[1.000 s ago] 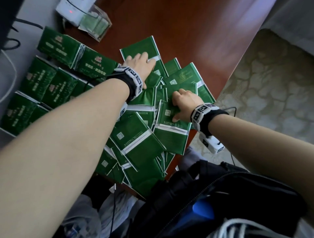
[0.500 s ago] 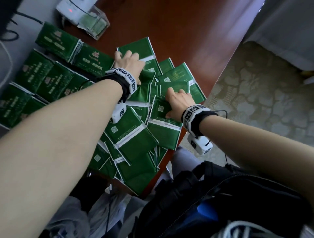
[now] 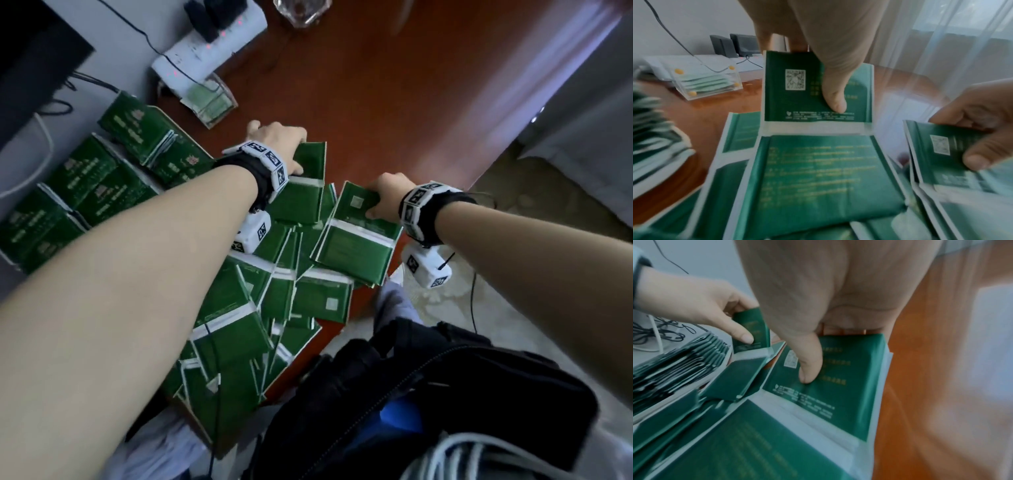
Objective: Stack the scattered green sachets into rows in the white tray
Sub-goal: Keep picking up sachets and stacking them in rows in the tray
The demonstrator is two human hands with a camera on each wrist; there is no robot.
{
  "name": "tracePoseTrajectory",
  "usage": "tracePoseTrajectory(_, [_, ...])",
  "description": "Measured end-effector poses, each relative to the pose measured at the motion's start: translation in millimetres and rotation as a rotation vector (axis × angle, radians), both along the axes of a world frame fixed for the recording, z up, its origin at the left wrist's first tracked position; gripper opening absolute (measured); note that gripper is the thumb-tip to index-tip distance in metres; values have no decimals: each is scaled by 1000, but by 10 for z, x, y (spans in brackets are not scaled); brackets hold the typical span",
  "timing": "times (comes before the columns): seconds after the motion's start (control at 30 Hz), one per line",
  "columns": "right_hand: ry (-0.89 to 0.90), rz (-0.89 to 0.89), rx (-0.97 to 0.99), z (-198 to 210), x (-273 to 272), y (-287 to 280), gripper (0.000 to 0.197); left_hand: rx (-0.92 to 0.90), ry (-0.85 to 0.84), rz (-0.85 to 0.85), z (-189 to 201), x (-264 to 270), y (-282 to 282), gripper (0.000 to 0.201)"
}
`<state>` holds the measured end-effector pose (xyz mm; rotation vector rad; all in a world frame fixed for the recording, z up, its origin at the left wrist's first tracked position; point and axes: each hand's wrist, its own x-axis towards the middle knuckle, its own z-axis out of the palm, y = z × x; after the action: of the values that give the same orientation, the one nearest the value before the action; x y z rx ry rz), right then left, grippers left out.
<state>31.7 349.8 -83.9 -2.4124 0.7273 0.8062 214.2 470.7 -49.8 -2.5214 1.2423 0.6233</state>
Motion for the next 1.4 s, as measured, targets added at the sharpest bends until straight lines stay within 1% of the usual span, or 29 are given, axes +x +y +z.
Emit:
tracePoseTrajectory(0.13, [15,102,3,15,215,-751,27,34,122,138,-40,-44,-453,31])
tracePoseTrajectory(0.23, [13,135,-18,3,348,-1237,23,43,154,210,-107,-74,-766,31])
tracePoseTrajectory(0.3, [-19,145,-39,-32,431,-1495,22,42,170,253,-164,-85,-948,29])
tracePoseTrajectory(0.4, [-80,163,-51,-66,538,-1743,25,53,180,281,-243,-66,-1149,34])
tracePoseTrajectory(0.53, [-129,187,-39,-95,658,-1921,33,66,208,317,-315,8,-1276,35])
tracePoseTrajectory(0.73, [-53,243,-151,72,858,-2094,22,38,245,424,-288,196,-1258,39])
tracePoseTrajectory(0.83, [-68,275,-179,192,967,-2134,20,24,247,475,-238,278,-1186,39])
tracePoseTrajectory(0.93, [-92,300,-193,328,1067,-2156,21,2,238,496,-211,334,-1147,32])
tracePoseTrajectory(1.03, [-137,373,-220,455,1121,-2107,22,-32,202,506,-149,279,-1099,30])
tracePoseTrajectory(1.13, [-159,488,-256,511,1112,-2000,25,-46,152,498,-90,113,-1015,26])
tracePoseTrajectory(1.2, [-141,567,-261,490,1040,-1922,29,-63,122,494,-137,-74,-958,30])
tracePoseTrajectory(1.27, [-120,647,-228,371,926,-1858,41,-91,132,488,-268,-311,-908,50])
tracePoseTrajectory(1.33, [-96,751,-230,153,819,-1836,70,-71,118,461,-431,-566,-857,78])
tracePoseTrajectory(1.37, [-66,802,-232,45,760,-1834,86,-46,106,451,-510,-692,-834,89])
tracePoseTrajectory(1.4, [-34,837,-232,-58,701,-1839,97,-25,93,451,-577,-809,-825,96])
